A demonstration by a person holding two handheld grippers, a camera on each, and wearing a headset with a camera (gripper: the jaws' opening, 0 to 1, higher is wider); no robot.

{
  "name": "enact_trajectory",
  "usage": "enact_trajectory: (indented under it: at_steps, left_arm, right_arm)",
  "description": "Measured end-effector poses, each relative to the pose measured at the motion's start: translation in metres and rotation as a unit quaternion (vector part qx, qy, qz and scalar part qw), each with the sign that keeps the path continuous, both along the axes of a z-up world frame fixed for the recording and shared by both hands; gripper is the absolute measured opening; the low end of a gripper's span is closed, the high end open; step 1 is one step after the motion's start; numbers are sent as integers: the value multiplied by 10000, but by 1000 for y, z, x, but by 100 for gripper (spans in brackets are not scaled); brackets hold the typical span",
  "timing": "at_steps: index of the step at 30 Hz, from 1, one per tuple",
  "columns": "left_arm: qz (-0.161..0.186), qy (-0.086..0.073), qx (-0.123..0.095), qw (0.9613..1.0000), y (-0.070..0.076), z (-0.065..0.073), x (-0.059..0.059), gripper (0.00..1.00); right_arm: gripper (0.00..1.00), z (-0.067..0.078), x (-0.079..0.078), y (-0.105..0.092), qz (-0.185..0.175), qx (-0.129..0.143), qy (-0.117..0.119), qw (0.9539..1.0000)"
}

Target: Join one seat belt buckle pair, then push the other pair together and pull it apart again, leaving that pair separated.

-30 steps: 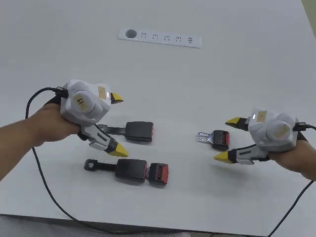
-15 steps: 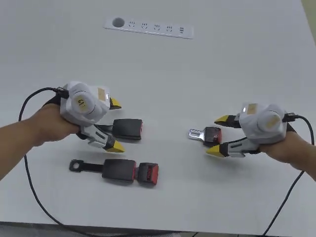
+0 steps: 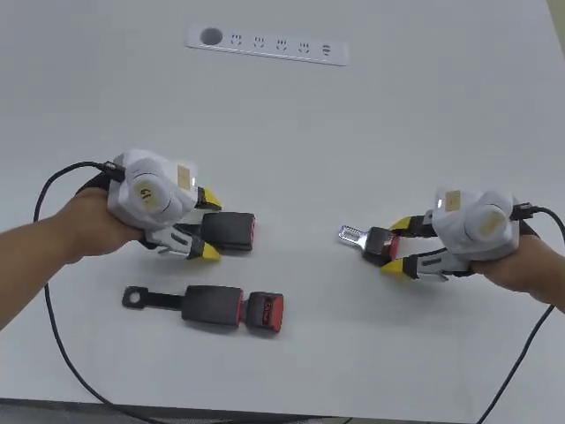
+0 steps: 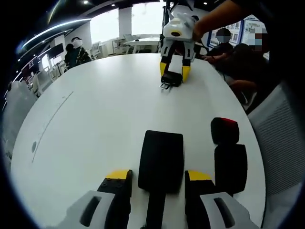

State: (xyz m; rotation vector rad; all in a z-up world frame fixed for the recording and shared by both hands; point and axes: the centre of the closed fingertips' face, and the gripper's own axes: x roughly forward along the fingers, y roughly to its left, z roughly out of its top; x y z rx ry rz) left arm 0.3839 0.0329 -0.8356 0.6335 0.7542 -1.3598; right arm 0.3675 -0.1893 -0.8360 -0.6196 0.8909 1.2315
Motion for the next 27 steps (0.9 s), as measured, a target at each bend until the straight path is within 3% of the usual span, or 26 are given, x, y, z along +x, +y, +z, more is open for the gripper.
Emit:
enact_trajectory:
  at_steps: [2, 8, 13, 20, 27]
  left_arm:
    - [-97, -66, 80, 9999, 1, 0, 1, 44]
    - [-211, -60, 115, 9997, -2, 0, 2, 39]
    - [-330, -64, 170, 9993, -4, 0, 1, 34]
    - [-487, -34, 263, 9985, -3, -1, 1, 34]
    - [-718, 1, 392, 9966, -2, -2, 2, 34]
  right_arm:
    - [35, 0, 0, 0, 13, 1, 5, 10000]
    - [35, 2, 1, 2, -162, 39, 107, 9998]
    - [39, 2, 6, 6, -218, 80, 54, 9997]
    - [35, 0, 7, 6, 10, 21, -23, 10000]
    - [34, -2, 7, 2, 530, -20, -57, 9986]
